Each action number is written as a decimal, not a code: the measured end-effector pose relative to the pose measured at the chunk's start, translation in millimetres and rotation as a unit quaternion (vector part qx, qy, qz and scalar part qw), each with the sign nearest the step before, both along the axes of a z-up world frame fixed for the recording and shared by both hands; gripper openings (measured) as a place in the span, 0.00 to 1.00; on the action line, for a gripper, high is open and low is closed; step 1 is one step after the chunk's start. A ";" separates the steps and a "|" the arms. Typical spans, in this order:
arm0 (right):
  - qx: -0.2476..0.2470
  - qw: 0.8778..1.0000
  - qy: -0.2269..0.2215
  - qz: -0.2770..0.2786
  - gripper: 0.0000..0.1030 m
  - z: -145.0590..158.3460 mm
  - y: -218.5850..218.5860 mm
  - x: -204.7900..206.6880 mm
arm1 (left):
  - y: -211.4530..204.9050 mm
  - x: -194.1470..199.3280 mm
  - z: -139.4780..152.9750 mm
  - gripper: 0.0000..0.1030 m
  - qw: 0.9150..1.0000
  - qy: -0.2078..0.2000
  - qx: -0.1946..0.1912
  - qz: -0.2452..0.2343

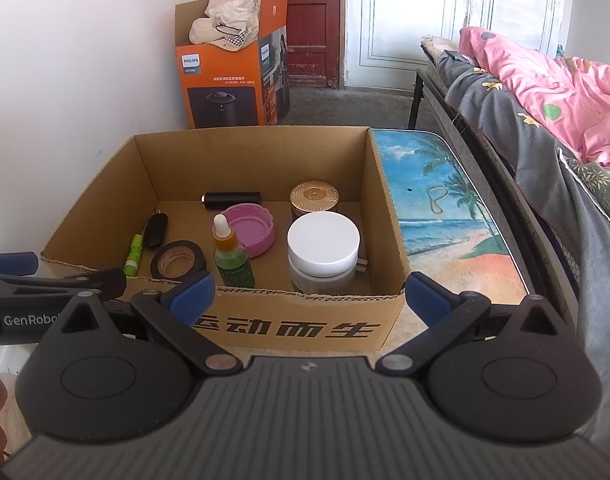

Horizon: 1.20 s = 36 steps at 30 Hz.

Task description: Organize rigid objects

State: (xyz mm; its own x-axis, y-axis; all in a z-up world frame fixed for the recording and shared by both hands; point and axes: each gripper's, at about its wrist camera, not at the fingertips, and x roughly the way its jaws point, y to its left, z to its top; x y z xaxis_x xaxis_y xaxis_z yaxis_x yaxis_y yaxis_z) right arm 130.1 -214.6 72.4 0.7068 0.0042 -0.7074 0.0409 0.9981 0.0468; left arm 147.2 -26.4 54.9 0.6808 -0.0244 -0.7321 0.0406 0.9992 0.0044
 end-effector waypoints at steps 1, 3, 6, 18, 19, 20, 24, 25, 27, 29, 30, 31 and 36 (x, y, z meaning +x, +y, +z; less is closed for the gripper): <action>-0.001 1.000 0.000 0.000 0.99 0.1 0.1 -0.1 | 0.1 -0.2 -0.4 1.00 1.000 0.001 -0.001 0.001; 0.000 1.000 0.002 0.001 0.99 -1.0 -0.2 -0.3 | 0.3 -0.6 -1.6 1.00 1.000 0.005 -0.002 0.002; -0.002 1.000 0.005 0.004 0.99 -2.5 -0.2 -0.1 | 0.3 -1.1 -3.0 1.00 1.000 0.008 -0.004 0.004; -0.001 1.000 0.011 0.010 0.99 -4.6 0.9 -0.3 | 2.2 -4.2 -4.7 1.00 1.000 0.017 -0.004 0.009; -0.001 1.000 0.012 0.010 0.99 -4.6 0.9 -0.3 | 2.2 -4.3 -4.7 0.99 1.000 0.017 -0.004 0.009; -0.001 1.000 0.012 0.010 0.99 -4.5 0.8 -0.5 | 2.2 -4.2 -4.8 0.99 1.000 0.018 -0.004 0.009; -0.001 1.000 0.012 0.010 0.99 -5.0 0.9 -0.7 | 2.1 -4.2 -4.5 0.99 1.000 0.018 -0.004 0.009; -0.001 1.000 0.012 0.010 0.99 -5.0 0.9 -0.7 | 2.1 -4.4 -4.4 0.99 1.000 0.018 -0.004 0.008; -0.001 1.000 0.011 0.010 0.99 -5.4 1.1 -1.1 | 2.0 -4.7 -4.4 0.99 1.000 0.017 -0.004 0.008; -0.001 1.000 0.011 0.010 0.99 -5.4 1.0 -1.1 | 2.0 -4.9 -4.3 1.00 1.000 0.017 -0.004 0.008; -0.001 1.000 0.011 0.010 0.99 -5.4 1.1 -1.1 | 2.0 -5.0 -4.3 0.99 1.000 0.017 -0.004 0.008; -0.001 1.000 0.011 0.010 0.99 -5.4 1.0 -1.1 | 1.9 -4.9 -4.3 0.99 1.000 0.017 -0.004 0.008; -0.003 1.000 0.011 0.009 0.99 -3.8 0.8 -2.6 | 2.0 -4.9 -4.3 0.99 1.000 0.017 -0.004 0.008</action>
State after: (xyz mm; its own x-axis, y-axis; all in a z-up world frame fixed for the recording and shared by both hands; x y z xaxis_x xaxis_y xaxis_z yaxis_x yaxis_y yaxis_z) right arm 127.5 -213.8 68.6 0.6916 0.0134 -0.7222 0.0235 0.9989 0.0411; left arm 142.3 -24.3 50.6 0.6563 -0.0190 -0.7542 0.0239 0.9997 -0.0044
